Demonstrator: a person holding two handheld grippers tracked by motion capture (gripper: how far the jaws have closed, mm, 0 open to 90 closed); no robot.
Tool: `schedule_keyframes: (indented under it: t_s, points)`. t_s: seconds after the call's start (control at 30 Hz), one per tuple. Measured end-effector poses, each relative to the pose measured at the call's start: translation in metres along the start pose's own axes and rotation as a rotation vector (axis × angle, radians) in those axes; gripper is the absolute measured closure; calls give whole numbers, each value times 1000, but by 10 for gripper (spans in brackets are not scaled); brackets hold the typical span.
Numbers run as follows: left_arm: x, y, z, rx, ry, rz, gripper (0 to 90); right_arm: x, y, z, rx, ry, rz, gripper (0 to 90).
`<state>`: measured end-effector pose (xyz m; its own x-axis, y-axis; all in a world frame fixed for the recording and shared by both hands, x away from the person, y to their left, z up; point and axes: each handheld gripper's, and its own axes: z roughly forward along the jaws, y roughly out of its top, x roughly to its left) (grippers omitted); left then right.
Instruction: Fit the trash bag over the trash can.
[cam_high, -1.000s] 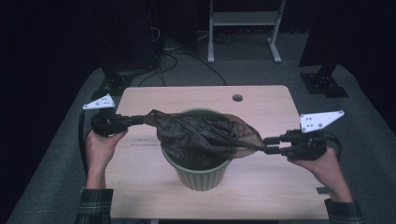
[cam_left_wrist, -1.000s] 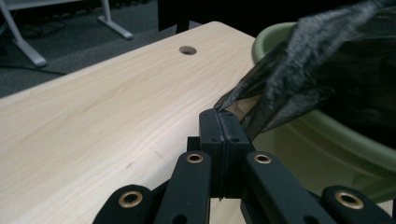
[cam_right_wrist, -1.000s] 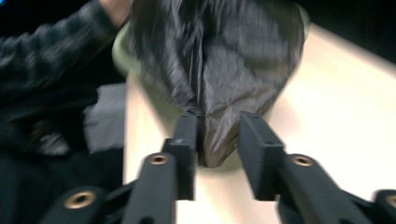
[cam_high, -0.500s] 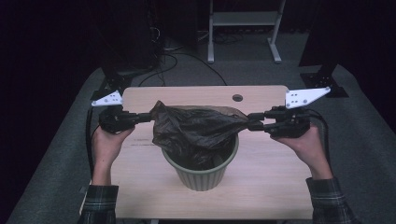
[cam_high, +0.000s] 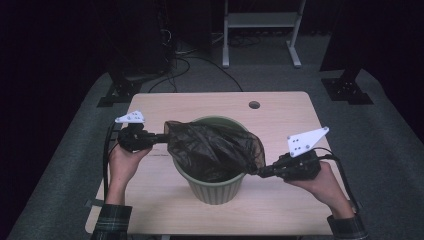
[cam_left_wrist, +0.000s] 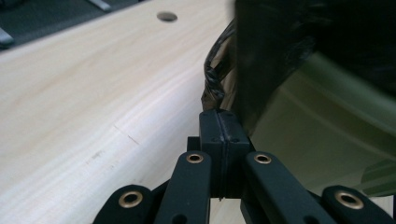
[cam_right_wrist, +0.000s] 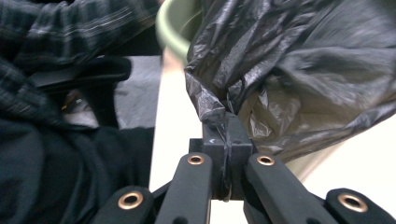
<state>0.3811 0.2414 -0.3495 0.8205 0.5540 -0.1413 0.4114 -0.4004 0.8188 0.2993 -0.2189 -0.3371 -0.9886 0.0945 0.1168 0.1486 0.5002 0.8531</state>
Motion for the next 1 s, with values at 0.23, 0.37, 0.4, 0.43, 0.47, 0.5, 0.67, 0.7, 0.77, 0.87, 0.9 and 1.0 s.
schedule_keyframes:
  t_s: [0.23, 0.37, 0.4, 0.43, 0.47, 0.5, 0.67, 0.7, 0.77, 0.87, 0.9, 1.0]
  points:
    - [1, -11, 7, 18, -1, -16, 900, 13, -19, 26, 112, 102, 4, 898]
    - [0, -14, 6, -5, -21, -21, 900, 18, -33, 40, 171, 142, 26, 898]
    - [-1, -14, 6, -6, -22, -17, 900, 19, -36, 42, 168, 153, 33, 898]
    - [-2, -13, 5, -2, -16, -10, 900, 19, -38, 42, 164, 156, 32, 897]
    - [-3, -12, 4, -1, -7, -3, 900, 19, -37, 40, 166, 141, 34, 888]
    - [-3, -11, 3, -2, -5, 5, 900, 18, -36, 37, 165, 112, 24, 814]
    - [-7, -2, -7, -59, 4, 37, 900, 15, -12, -2, 31, -10, 13, 650]
    - [-8, 1, -9, -68, 5, 45, 900, 15, -7, -8, 17, -21, 9, 629]
    - [-10, 6, -13, -75, 10, 58, 900, 14, 5, -25, -27, -63, -8, 611]
    - [-11, 11, -15, -80, 19, 70, 900, 13, 20, -46, -64, -100, -19, 568]
    - [-11, 12, -16, -82, 20, 73, 900, 13, 23, -51, -77, -106, -25, 568]
    - [-11, 13, -16, -84, 20, 78, 900, 8, 33, -61, -147, -172, -17, 574]
